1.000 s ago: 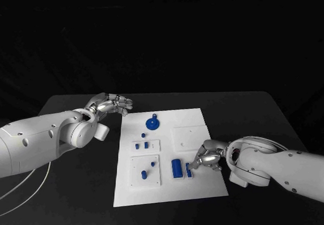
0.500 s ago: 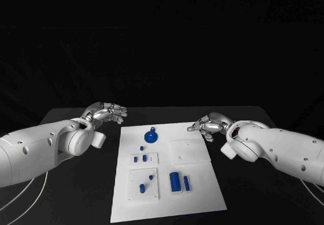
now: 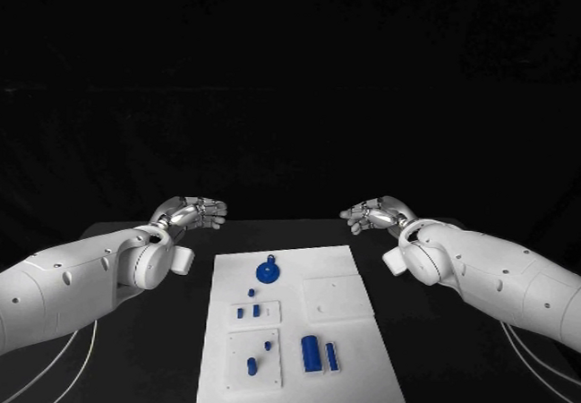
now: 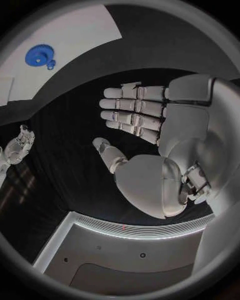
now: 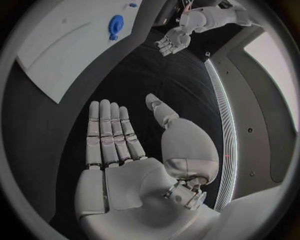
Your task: Assemble the parts on the task board
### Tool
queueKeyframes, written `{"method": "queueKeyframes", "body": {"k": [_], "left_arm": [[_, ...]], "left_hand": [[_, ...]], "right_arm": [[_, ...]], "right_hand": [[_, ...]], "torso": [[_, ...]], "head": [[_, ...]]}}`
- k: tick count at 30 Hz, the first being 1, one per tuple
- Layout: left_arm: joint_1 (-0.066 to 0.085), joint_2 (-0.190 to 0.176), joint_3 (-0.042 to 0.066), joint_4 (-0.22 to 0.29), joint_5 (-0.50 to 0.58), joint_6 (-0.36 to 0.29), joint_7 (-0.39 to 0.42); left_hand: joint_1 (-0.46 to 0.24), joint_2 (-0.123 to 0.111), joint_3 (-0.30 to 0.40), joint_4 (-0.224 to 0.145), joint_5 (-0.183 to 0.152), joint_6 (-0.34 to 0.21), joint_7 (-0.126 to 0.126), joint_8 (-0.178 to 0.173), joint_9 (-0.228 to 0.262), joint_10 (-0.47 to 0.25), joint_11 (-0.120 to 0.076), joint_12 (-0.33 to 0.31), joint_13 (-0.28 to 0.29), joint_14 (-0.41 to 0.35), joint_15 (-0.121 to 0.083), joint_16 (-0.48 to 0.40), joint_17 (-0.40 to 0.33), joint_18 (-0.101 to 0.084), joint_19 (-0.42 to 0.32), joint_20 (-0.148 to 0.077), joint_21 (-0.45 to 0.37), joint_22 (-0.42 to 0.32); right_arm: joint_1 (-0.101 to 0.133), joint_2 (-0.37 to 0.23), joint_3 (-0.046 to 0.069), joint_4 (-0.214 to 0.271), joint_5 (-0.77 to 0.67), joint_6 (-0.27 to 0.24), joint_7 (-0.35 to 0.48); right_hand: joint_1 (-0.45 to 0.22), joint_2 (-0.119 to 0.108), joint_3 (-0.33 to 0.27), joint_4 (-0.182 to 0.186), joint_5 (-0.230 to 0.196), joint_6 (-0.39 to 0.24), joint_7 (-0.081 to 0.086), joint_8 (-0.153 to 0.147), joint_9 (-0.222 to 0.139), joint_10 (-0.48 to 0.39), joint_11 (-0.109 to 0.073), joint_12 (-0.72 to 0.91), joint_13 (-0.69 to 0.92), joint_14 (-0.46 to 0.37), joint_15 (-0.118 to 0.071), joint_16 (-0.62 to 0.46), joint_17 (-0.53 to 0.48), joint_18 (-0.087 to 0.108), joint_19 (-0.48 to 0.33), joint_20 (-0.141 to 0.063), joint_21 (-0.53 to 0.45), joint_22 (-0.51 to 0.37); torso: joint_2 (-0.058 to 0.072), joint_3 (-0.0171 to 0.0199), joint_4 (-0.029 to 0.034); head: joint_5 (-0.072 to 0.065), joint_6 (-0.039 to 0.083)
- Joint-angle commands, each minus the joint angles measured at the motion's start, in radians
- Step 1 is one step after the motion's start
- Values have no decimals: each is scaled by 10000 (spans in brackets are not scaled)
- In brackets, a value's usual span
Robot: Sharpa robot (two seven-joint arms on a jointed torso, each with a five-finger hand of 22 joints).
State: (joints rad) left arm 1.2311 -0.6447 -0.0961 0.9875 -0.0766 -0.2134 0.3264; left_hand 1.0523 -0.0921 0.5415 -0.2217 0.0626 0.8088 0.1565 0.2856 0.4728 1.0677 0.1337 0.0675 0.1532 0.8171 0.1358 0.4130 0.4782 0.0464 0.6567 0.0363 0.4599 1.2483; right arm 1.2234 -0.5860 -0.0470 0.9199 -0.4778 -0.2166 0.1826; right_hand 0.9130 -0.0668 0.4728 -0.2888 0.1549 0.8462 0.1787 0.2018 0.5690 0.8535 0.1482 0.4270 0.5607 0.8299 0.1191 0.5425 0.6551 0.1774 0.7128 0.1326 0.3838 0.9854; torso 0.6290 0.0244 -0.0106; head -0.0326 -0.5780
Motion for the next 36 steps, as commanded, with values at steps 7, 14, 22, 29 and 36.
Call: {"method": "queueKeyframes", "body": {"k": [7, 14, 22, 29, 36], "left_arm": [[-57, 38, 32, 43, 116, -201, 124], [-427, -255, 228, 1263, 253, -1333, 506], [-1185, -856, 629, 3761, 534, -3651, 1289], [-1666, -1238, 884, 5347, 712, -5122, 1786], [-1811, -1353, 961, 5825, 766, -5566, 1936]], "left_hand": [[-10523, 921, -5415, 2217, -626, -8088, -1565, -2856, -4728, -10677, -1337, -675, -1532, -8171, -1358, -4130, -4782, -464, -6567, -363, -4599, -4772], [-10523, 921, -5415, 2217, -626, -8088, -1565, -2856, -4728, -10677, -1337, -675, -1532, -8171, -1358, -4130, -4782, -464, -6567, -363, -4599, -12483], [-10523, 921, -5415, 2217, -626, -8088, -1565, -2856, -4728, -10677, -1337, -675, -1532, -8171, -1358, -4130, -4782, -464, -6567, -363, -4599, -12483], [-10523, 921, -5415, 2217, -626, -8088, -1565, -2856, -4728, -10677, -1337, -675, -1532, -8171, -1358, -4130, -4782, -464, -6567, -363, -4599, -12483], [-10523, 921, -5415, 2217, -626, -8088, -1565, -2856, -4728, -10677, -1337, -675, -1532, -8171, -1358, -4130, -4782, -464, -6567, -363, -4599, -12483]], "right_arm": [[-111, 5, 89, -19, 421, -106, 245], [-415, -359, 160, 1202, 1237, -1122, 830], [-1042, -1111, 308, 3721, 2920, -3219, 2040], [-1522, -1685, 420, 5647, 4207, -4823, 2964], [-1726, -1930, 468, 6467, 4755, -5505, 3357]], "right_hand": [[-9130, 668, -4728, 2888, -1549, -8462, -1787, -2018, -5690, -8535, -1482, -4270, -5607, -8299, -1191, -5425, -6551, -1774, -7128, -1326, -3838, -9854], [-9130, 668, -4728, 2888, -1549, -8462, -1787, -2018, -5690, -8535, -1482, -4270, -5607, -8299, -1191, -5425, -6551, -1774, -7128, -1326, -3838, -9854], [-9130, 668, -4728, 2888, -1549, -8462, -1787, -2018, -5690, -8535, -1482, -4270, -5607, -8299, -1191, -5425, -6551, -1774, -7128, -1326, -3838, -9854], [-9130, 668, -4728, 2888, -1549, -8462, -1787, -2018, -5690, -8535, -1482, -4270, -5607, -8299, -1191, -5425, -6551, -1774, -7128, -1326, -3838, -9854], [-9130, 668, -4728, 2888, -1549, -8462, -1787, -2018, -5690, -8535, -1482, -4270, -5607, -8299, -1191, -5425, -6551, -1774, -7128, -1326, -3838, -9854]], "torso": [[-139, -15, 55], [-664, -185, 93], [-848, -244, 106], [-848, -244, 106], [-848, -244, 106]], "head": [[4, 62], [242, -147], [326, -220], [326, -220], [326, -220]]}}
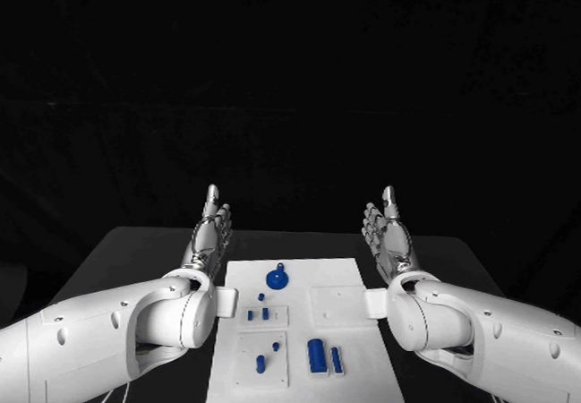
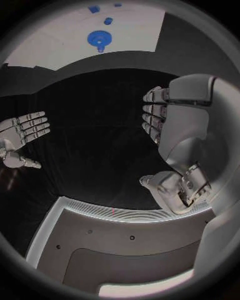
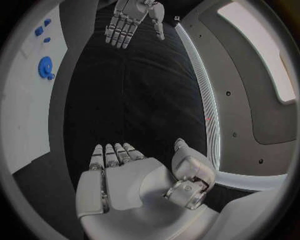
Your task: Assemble the parts on the task board
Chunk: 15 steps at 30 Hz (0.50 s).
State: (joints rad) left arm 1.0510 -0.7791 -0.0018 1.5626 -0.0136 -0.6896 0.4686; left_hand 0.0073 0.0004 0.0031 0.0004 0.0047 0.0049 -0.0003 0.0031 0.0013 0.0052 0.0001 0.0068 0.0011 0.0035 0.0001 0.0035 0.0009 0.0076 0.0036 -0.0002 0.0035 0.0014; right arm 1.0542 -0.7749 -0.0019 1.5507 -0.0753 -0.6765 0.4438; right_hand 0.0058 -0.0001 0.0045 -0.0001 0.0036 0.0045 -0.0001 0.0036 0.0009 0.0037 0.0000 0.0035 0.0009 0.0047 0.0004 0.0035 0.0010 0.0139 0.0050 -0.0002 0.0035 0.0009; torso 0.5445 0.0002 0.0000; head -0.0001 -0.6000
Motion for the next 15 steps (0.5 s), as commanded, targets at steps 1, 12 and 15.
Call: {"method": "queueKeyframes", "body": {"k": [1, 12, 15], "left_arm": [[-10, -9, 18, 74, 136, -804, 514], [-10, -9, 18, 74, 136, -804, 514], [-10, -9, 18, 74, 136, -804, 514]], "left_hand": [[-73, -4, -31, -4, -47, -49, 3, -31, -13, -52, -1, -68, -11, -35, -1, -35, -9, -76, -36, 2, -35, -14], [-73, -4, -31, -4, -47, -49, 3, -31, -13, -52, -1, -68, -11, -35, -1, -35, -9, -76, -36, 2, -35, -14], [-73, -4, -31, -4, -47, -49, 3, -31, -13, -52, -1, -68, -11, -35, -1, -35, -9, -76, -36, 2, -35, -14]], "right_arm": [[-40, -49, 18, 186, 748, -929, 758], [-42, -51, 19, 193, 753, -935, 762], [-42, -51, 19, 193, 753, -935, 762]], "right_hand": [[-58, 1, -45, 1, -36, -45, 1, -36, -9, -37, 0, -35, -9, -47, -4, -35, -10, -139, -50, 2, -35, -9], [-58, 1, -45, 1, -36, -45, 1, -36, -9, -37, 0, -35, -9, -47, -4, -35, -10, -139, -50, 2, -35, -9], [-58, 1, -45, 1, -36, -45, 1, -36, -9, -37, 0, -35, -9, -47, -4, -35, -10, -139, -50, 2, -35, -9]], "torso": [[-3, -2, 0], [-3, -2, 0], [-3, -2, 0]], "head": [[1, 0], [1, 0], [1, 0]]}}
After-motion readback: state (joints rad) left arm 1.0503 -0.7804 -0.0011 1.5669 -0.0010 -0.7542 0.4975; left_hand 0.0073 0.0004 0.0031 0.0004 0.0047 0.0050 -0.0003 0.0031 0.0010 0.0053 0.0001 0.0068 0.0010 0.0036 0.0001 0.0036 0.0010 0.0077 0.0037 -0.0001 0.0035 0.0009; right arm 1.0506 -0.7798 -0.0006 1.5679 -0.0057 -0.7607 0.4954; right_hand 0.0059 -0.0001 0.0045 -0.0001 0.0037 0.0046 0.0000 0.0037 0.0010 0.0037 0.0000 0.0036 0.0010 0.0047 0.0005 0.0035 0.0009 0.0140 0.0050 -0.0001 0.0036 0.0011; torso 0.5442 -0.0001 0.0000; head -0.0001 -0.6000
